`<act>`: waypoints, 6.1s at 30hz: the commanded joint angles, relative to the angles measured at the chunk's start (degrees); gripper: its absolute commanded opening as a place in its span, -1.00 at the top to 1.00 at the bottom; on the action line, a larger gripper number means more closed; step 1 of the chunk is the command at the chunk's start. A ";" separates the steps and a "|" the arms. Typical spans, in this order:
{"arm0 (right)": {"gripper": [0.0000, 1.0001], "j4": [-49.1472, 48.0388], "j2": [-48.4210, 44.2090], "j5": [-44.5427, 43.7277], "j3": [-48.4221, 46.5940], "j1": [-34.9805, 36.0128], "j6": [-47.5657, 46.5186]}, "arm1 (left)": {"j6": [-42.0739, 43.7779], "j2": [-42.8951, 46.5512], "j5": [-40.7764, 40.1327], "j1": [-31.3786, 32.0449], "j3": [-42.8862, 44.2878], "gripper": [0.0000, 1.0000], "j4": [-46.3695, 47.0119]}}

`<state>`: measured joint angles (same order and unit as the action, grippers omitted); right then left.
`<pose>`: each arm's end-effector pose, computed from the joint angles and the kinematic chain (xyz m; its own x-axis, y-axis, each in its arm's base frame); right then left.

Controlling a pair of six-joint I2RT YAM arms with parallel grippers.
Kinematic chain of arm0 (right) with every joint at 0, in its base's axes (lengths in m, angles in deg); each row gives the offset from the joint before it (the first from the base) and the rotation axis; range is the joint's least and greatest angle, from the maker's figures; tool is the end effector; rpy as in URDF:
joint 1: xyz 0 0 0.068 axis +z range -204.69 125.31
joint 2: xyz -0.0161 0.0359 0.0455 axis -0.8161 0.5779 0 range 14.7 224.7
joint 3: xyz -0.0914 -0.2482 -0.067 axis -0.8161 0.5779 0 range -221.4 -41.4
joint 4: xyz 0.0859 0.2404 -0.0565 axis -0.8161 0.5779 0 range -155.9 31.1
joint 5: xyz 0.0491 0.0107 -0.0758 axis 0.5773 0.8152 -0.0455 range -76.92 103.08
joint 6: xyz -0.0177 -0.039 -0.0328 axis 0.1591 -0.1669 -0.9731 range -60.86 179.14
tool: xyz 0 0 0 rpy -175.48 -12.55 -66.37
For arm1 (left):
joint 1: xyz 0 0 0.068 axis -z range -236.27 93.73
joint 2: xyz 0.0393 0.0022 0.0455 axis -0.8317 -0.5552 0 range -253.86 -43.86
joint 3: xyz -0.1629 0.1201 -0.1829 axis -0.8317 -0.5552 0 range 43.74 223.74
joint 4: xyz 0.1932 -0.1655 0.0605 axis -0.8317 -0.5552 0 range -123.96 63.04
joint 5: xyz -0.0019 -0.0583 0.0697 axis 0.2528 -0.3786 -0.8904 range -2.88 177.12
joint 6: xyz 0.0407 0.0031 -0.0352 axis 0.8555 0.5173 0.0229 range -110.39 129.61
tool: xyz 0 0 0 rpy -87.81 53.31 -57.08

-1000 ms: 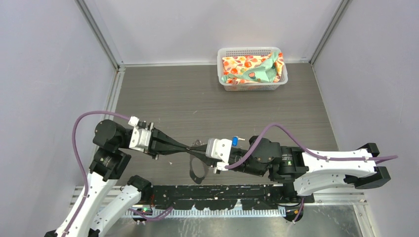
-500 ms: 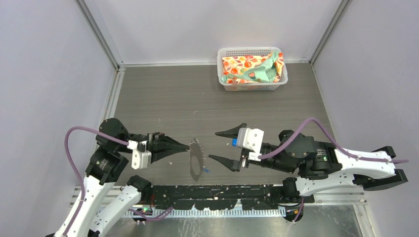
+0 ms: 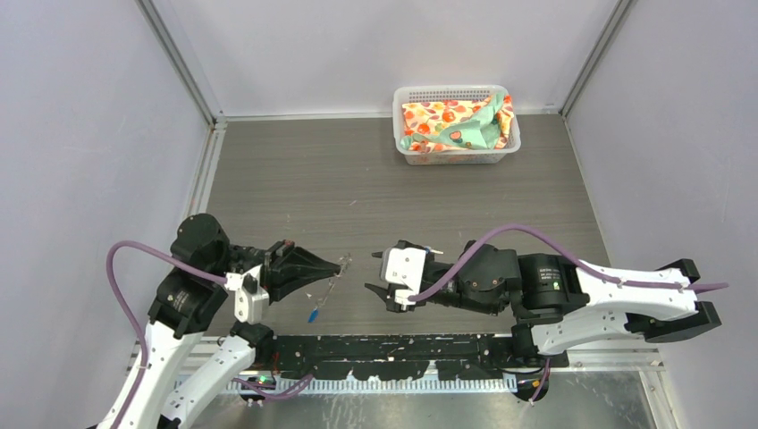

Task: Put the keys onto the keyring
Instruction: Adjust the keyring.

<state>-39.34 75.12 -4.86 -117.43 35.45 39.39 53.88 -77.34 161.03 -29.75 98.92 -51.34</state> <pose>0.0105 0.2155 0.4463 0.3221 -0.2801 -0.9043 -0.8960 0.2181 -0.3867 0.0644 -0.0704 0.4015 0.6558 -0.1111 -0.7467 0.7329 -0.1439 0.6650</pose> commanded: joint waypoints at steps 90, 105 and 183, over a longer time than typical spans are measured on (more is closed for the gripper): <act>0.98 -33.13 -2.83 8.58 11.75 -2.72 4.60 | -49.85 -2.70 -4.76 0.11 0.29 0.46 18.82; 0.98 -33.25 -0.79 8.86 11.24 -3.32 5.27 | -54.88 -3.12 0.34 0.09 1.01 0.49 20.95; 0.37 21.59 21.59 16.09 -28.95 -6.75 8.60 | -4.98 -6.46 -3.40 0.11 9.85 0.99 -21.39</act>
<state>-16.52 97.61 9.50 -146.50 28.81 46.84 50.43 -84.00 156.66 -29.75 106.85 -75.60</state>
